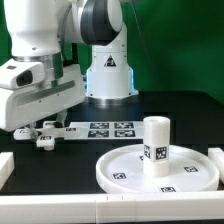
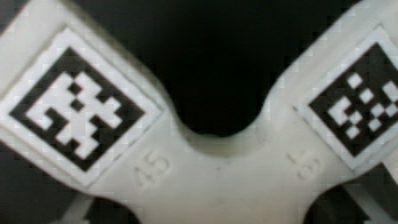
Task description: Assemble round table
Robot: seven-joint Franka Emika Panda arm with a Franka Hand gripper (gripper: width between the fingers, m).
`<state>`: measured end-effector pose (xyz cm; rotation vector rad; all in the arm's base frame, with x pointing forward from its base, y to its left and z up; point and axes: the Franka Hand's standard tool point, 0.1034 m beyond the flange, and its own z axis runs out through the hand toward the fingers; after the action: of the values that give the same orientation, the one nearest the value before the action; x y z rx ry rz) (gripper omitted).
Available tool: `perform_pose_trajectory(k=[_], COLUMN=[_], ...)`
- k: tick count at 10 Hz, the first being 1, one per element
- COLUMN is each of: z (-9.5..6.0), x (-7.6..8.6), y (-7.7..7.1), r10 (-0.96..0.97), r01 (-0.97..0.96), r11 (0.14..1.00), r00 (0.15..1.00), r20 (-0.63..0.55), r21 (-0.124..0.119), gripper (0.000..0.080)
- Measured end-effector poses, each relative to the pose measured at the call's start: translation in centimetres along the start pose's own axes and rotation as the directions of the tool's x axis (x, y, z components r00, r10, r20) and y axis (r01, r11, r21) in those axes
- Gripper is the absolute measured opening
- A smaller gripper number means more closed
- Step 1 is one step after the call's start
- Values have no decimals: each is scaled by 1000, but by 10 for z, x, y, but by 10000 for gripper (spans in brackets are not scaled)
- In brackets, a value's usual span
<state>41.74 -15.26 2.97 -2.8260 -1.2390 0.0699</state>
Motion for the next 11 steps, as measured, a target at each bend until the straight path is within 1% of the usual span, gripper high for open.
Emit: perform_pose_trajectory(k=[1, 2, 3, 4, 5, 6, 7, 8, 9, 10, 11], z=[-7, -23, -44, -55, -70, -90, -103, -115, -124, -126, -124], x=[8, 24, 50, 68, 93, 126, 151, 175, 194, 201, 200], y=[-6, -19, -33, -43, -50, -48, -43, -37, -26, -19, -21], r10=[38, 98, 141, 199, 251, 298, 319, 353, 356, 354, 355], r01=[-38, -98, -140, -198, -251, -298, -318, -353, -355, -353, -354], r11=[999, 994, 990, 979, 965, 952, 946, 933, 933, 934, 934], r00=[999, 995, 990, 980, 968, 955, 948, 936, 935, 935, 935], r20=[-1, -2, -18, -14, 1, 5, -7, 7, 1, -10, -6], r21=[16, 41, 35, 48, 72, 69, 62, 65, 62, 56, 58], gripper=[443, 443, 445, 445, 445, 445, 445, 445, 445, 445, 445])
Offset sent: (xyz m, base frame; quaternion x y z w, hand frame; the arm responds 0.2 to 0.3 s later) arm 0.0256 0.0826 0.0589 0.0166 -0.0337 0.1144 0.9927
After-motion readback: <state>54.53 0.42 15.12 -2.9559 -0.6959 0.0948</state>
